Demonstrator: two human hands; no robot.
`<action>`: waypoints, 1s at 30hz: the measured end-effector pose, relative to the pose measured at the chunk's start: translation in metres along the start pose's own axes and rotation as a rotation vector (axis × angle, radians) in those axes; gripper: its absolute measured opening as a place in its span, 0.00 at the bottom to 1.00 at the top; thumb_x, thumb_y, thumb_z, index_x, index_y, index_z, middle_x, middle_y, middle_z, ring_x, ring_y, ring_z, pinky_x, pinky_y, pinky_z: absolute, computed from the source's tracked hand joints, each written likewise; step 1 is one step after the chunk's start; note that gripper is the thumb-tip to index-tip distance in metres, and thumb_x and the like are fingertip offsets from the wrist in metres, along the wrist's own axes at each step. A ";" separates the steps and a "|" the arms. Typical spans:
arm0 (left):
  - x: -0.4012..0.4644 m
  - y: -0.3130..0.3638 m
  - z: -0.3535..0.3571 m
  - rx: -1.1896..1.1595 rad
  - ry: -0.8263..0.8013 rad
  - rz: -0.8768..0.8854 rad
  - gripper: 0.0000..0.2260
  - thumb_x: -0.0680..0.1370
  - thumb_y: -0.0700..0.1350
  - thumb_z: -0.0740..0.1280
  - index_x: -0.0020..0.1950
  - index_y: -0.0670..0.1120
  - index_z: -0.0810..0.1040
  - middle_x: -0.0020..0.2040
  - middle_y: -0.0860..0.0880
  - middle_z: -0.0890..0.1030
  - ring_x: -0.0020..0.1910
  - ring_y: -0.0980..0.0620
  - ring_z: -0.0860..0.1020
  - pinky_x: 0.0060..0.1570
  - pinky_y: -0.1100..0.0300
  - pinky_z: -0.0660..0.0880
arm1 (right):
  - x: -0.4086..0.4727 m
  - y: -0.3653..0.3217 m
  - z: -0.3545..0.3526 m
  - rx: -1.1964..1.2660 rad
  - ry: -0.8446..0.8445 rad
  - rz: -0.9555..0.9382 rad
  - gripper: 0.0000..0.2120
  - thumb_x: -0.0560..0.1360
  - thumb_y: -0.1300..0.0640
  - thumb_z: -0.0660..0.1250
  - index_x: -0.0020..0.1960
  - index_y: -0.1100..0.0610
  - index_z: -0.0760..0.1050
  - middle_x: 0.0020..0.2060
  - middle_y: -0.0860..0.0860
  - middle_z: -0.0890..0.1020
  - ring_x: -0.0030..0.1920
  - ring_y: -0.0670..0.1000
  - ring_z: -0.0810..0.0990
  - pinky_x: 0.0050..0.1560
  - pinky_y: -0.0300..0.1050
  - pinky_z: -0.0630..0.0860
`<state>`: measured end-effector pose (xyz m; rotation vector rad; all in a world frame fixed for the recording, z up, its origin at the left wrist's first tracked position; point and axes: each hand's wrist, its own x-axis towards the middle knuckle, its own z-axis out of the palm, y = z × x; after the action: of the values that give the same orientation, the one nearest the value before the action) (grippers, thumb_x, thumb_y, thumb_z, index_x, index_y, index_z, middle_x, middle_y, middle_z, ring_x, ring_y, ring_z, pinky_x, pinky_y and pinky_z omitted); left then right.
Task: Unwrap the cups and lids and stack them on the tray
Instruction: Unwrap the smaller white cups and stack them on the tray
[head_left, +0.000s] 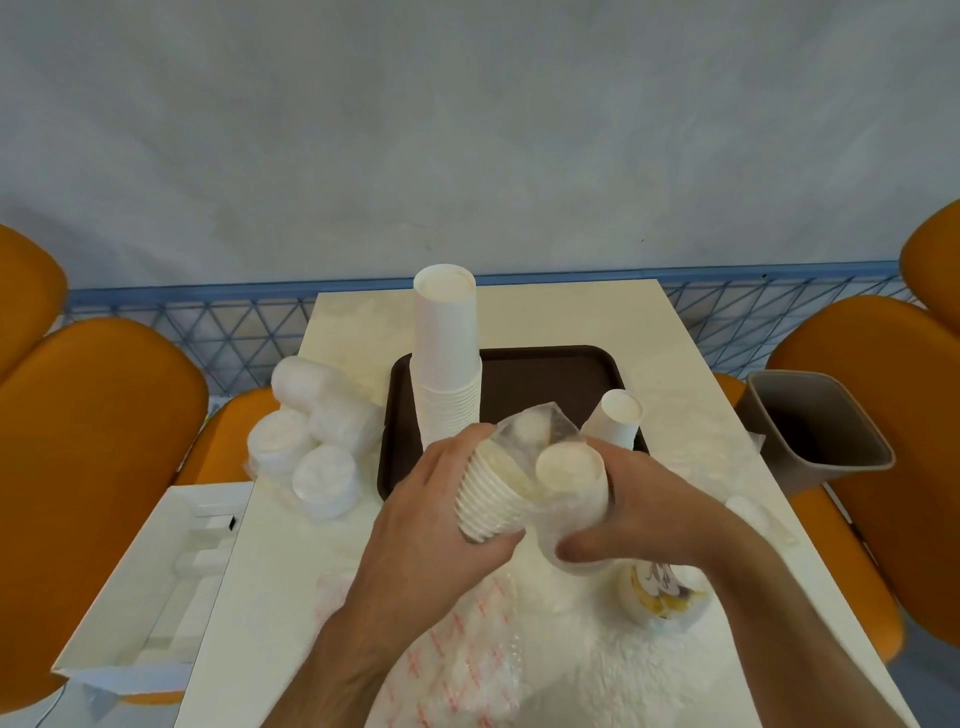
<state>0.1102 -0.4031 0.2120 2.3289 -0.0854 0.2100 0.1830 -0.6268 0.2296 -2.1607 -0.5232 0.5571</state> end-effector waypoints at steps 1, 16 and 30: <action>0.000 0.001 0.002 -0.018 0.006 0.000 0.36 0.67 0.57 0.77 0.70 0.65 0.62 0.64 0.67 0.71 0.61 0.63 0.72 0.57 0.69 0.71 | 0.002 0.000 0.003 0.004 0.028 -0.012 0.31 0.64 0.54 0.83 0.59 0.38 0.71 0.51 0.32 0.79 0.54 0.35 0.79 0.45 0.30 0.77; -0.011 -0.021 0.019 -0.369 0.071 -0.272 0.37 0.65 0.50 0.81 0.68 0.63 0.65 0.57 0.73 0.71 0.58 0.70 0.71 0.45 0.77 0.73 | 0.034 0.046 -0.040 0.195 0.749 0.083 0.40 0.75 0.61 0.74 0.75 0.44 0.53 0.66 0.47 0.68 0.61 0.52 0.74 0.60 0.50 0.78; -0.015 -0.018 0.028 -0.423 -0.060 -0.315 0.48 0.60 0.53 0.83 0.72 0.69 0.59 0.64 0.67 0.72 0.61 0.62 0.73 0.51 0.70 0.73 | 0.095 0.079 -0.026 -0.350 0.824 0.442 0.26 0.71 0.36 0.73 0.60 0.51 0.73 0.56 0.53 0.75 0.47 0.53 0.76 0.47 0.51 0.81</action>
<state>0.1008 -0.4108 0.1775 1.8944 0.1901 -0.0357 0.2890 -0.6367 0.1614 -2.5960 0.3401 -0.2508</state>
